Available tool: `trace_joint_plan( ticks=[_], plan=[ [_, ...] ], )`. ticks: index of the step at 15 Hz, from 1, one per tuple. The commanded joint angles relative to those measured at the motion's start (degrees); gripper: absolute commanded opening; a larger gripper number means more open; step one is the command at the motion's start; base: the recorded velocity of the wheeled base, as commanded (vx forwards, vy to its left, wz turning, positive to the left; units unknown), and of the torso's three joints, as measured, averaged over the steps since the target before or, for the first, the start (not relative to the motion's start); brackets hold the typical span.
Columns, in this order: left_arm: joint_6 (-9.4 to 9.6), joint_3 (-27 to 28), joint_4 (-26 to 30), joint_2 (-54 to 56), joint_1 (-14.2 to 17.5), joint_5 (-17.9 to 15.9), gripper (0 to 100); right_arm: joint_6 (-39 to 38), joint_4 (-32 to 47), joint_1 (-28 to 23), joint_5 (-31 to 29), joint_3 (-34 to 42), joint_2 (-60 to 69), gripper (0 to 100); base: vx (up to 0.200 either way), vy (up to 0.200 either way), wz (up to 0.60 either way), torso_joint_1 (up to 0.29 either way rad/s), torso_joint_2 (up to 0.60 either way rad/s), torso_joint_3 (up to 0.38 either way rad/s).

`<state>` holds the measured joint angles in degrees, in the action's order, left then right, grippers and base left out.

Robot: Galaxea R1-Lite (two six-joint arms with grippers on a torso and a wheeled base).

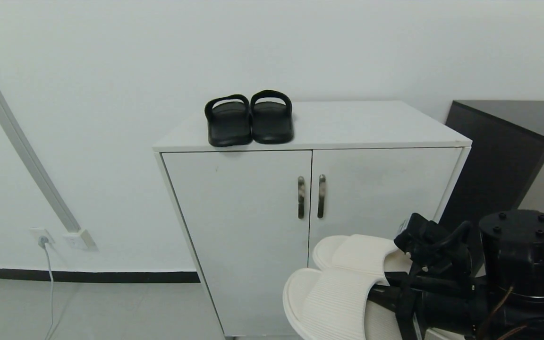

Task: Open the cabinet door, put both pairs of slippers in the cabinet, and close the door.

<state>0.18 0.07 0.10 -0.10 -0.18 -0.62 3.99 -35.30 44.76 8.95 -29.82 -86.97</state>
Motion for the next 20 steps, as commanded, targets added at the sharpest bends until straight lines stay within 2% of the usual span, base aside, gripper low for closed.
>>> trace_joint_plan(
  ticks=[1,9,14,17,18,19,20],
  plan=[
    [-0.01,0.01,-0.01,-0.08,0.01,0.01,100,0.50,-0.03,0.06,0.02,0.37,0.22,0,0.000,0.000,0.00,-0.124,0.47,0.339],
    [0.08,-0.07,-0.01,-0.08,0.01,0.09,100,1.11,-0.12,-0.03,0.19,0.73,0.22,0,0.000,0.000,0.00,-0.072,0.45,0.372],
    [0.26,-0.07,-0.01,-0.08,0.01,-0.08,100,1.20,-0.12,-0.03,0.19,1.08,0.22,0,0.000,0.000,0.00,0.000,0.03,0.027],
    [-0.71,0.10,-0.19,-0.17,0.01,1.50,100,1.20,-0.20,-0.03,0.19,1.25,0.31,0,0.000,0.000,0.00,0.000,0.00,0.000],
    [-0.80,2.56,-0.19,-0.96,0.01,2.03,100,1.20,-0.73,-0.03,0.10,1.43,0.31,0,0.000,0.000,0.00,-0.012,0.22,0.168],
    [-1.50,7.84,0.43,-3.33,0.01,1.94,100,1.20,-1.17,-0.03,0.10,1.52,0.22,0,0.000,0.000,0.00,-0.007,0.14,0.095],
    [-3.35,14.17,1.22,-9.57,-0.26,1.41,100,1.20,-1.35,-0.03,0.19,1.61,-0.04,0,0.000,0.000,0.00,0.002,0.08,0.046]
  ],
)
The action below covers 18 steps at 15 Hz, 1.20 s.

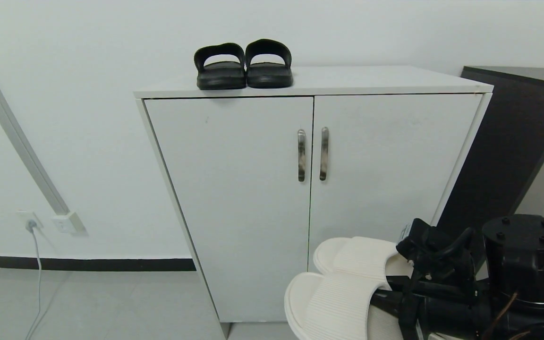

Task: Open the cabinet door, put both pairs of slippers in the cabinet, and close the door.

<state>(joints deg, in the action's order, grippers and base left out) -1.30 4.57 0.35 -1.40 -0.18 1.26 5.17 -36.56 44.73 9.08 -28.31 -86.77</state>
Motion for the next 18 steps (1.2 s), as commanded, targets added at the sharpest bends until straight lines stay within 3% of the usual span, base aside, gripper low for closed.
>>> trace_joint_plan(
  ticks=[1,2,5,7,8,10,12,15,18],
  plan=[
    [-1.86,11.69,0.61,-14.68,-0.87,-2.84,100,0.02,-0.09,0.01,0.06,0.09,-0.50,0,0.000,0.000,0.00,0.000,0.00,0.000],
    [-1.86,12.39,-0.44,-19.60,-0.96,-5.65,100,0.02,-0.09,0.01,-0.03,0.36,-0.50,0,0.000,0.000,0.00,0.000,0.00,0.000],
    [-1.95,15.47,-6.24,-32.08,-1.22,-21.73,100,0.02,-0.09,-0.17,0.06,0.53,-0.41,0,0.000,0.000,0.00,0.000,0.00,0.000],
    [-2.04,18.98,-9.23,-39.91,-1.40,-26.74,100,0.02,-0.09,-0.17,0.15,1.06,-0.24,0,0.000,0.000,0.00,0.000,0.00,0.000],
    [-2.12,21.00,-11.60,-44.39,-2.98,-29.20,100,0.02,-0.09,-0.17,0.32,1.06,-0.24,0,0.000,0.000,0.00,0.000,0.00,0.000],
    [-2.65,23.91,-15.03,-50.19,-6.50,-29.82,100,0.02,-0.09,-0.08,0.50,0.97,-0.41,0,0.000,0.000,0.00,0.000,0.00,0.000],
    [-3.18,27.16,-19.95,-57.31,-13.35,-29.91,100,0.02,-0.09,-0.08,0.50,0.88,-0.41,0,0.000,0.000,0.00,0.000,0.00,0.000],
    [-9.33,32.08,-25.67,-64.52,-23.90,-29.64,100,0.02,-0.09,0.01,0.50,0.97,-0.15,0,0.000,0.000,0.00,0.000,0.00,0.000],
    [-11.88,39.37,-28.83,-72.78,-31.81,-27.62,100,0.02,-0.09,0.01,0.50,1.06,-0.15,0,0.000,0.000,0.00,0.000,0.00,0.000]
  ],
)
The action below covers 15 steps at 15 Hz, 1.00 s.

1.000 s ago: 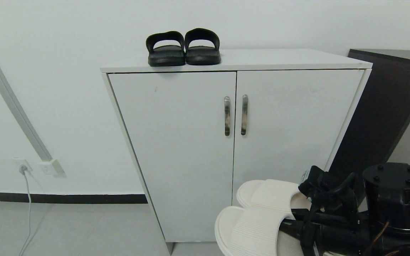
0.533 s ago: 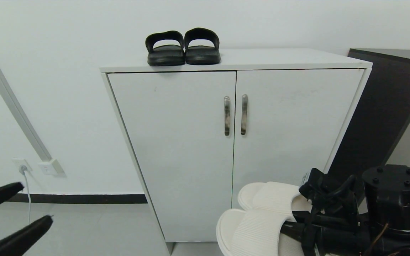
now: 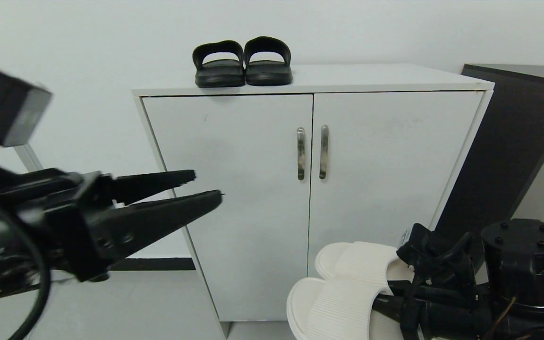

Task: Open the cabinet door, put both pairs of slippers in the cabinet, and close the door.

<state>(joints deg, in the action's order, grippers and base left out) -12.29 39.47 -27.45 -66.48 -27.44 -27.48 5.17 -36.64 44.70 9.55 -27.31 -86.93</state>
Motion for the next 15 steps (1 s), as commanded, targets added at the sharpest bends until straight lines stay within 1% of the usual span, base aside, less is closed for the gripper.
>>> trace_joint_plan(
  ticks=[1,3,5,7,8,9,10,12,14,15],
  plan=[
    [-1.25,6.49,-1.11,-10.08,-5.52,1.81,100,0.02,-0.01,0.03,0.03,0.06,0.01,0,0.000,0.000,0.00,0.000,0.00,0.000],
    [-3.36,13.00,-1.90,-17.72,-7.98,2.17,100,0.02,-0.01,0.03,0.03,0.06,0.01,0,0.000,0.000,0.00,0.000,0.00,0.000],
    [-5.03,21.00,-2.08,-25.37,-8.59,2.34,100,0.02,-0.01,0.03,0.03,0.06,-0.17,0,0.000,0.000,0.00,0.000,0.00,0.000],
    [-7.84,27.24,-0.67,-29.94,-9.56,1.11,100,0.02,-0.01,0.03,0.03,0.24,-0.26,0,0.000,0.000,0.00,0.000,0.00,0.000],
    [-8.19,28.99,-0.67,-31.87,-9.65,0.41,100,0.02,-0.01,0.03,0.03,0.24,-0.26,0,0.000,0.000,0.00,0.000,0.00,0.000],
    [-8.19,30.84,-0.67,-34.25,-9.65,0.41,100,0.02,-0.01,0.03,0.03,0.15,-0.34,0,0.000,0.000,0.00,0.000,0.00,0.000],
    [-8.28,32.86,-0.67,-36.80,-9.65,1.11,100,0.02,-0.01,0.12,0.03,-0.03,-0.26,0,0.000,0.000,0.00,0.000,0.00,0.000],
    [-8.28,34.97,-0.76,-39.70,-9.65,2.96,100,0.02,-0.01,0.12,0.03,0.06,0.01,0,0.000,0.000,0.00,0.000,0.00,0.000],
    [-8.19,36.90,-0.94,-41.54,-9.91,8.23,100,0.02,0.08,0.12,0.03,-0.03,-0.43,0,0.000,0.000,0.00,0.000,0.00,0.000],
    [-8.19,37.61,-1.02,-41.89,-10.26,9.90,100,0.10,0.08,0.21,0.03,0.06,-0.52,0,0.000,0.000,0.00,0.000,0.00,0.000]
  ],
)
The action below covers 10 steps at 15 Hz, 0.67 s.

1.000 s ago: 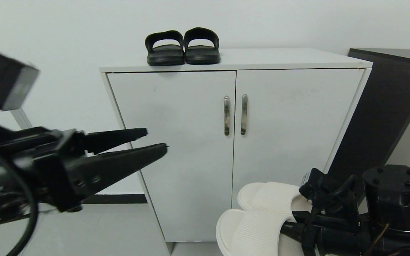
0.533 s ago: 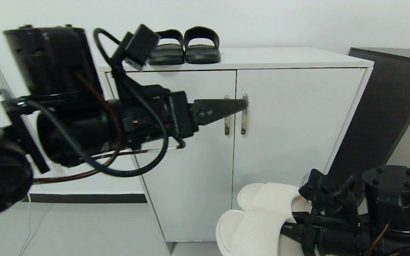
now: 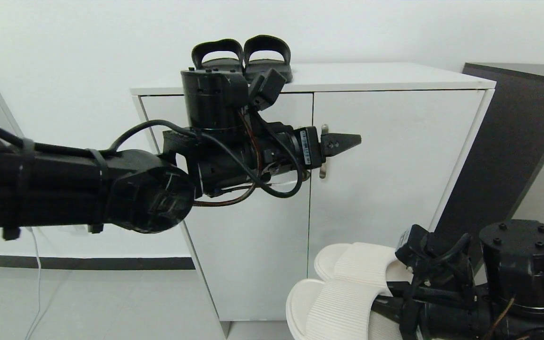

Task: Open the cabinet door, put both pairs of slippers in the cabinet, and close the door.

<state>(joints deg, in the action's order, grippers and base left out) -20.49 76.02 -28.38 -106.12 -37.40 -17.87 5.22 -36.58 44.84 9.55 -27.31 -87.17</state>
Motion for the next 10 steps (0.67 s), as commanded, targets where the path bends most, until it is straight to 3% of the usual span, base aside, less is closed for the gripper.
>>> trace_joint_plan(
  ticks=[1,6,9,10],
  plan=[
    [-0.07,1.59,-0.10,-2.43,-0.30,1.17,100,0.06,0.02,0.25,-0.05,0.06,-0.36,0,0.000,0.000,0.00,0.000,0.00,0.000],
    [0.01,4.14,-0.10,-5.68,-0.22,4.78,100,0.06,0.02,0.34,-0.05,0.06,-0.45,0,0.000,0.000,0.00,0.000,0.00,0.000],
    [0.01,5.37,-0.01,-7.26,-0.22,5.13,100,0.06,0.02,0.34,-0.14,0.24,-0.19,0,0.000,0.000,0.00,0.000,0.00,0.000],
    [0.01,5.37,-0.01,-7.26,-0.22,5.13,0,0.06,0.02,0.43,-0.14,0.41,-0.10,0,0.000,0.000,0.00,0.000,0.00,0.000]
  ],
)
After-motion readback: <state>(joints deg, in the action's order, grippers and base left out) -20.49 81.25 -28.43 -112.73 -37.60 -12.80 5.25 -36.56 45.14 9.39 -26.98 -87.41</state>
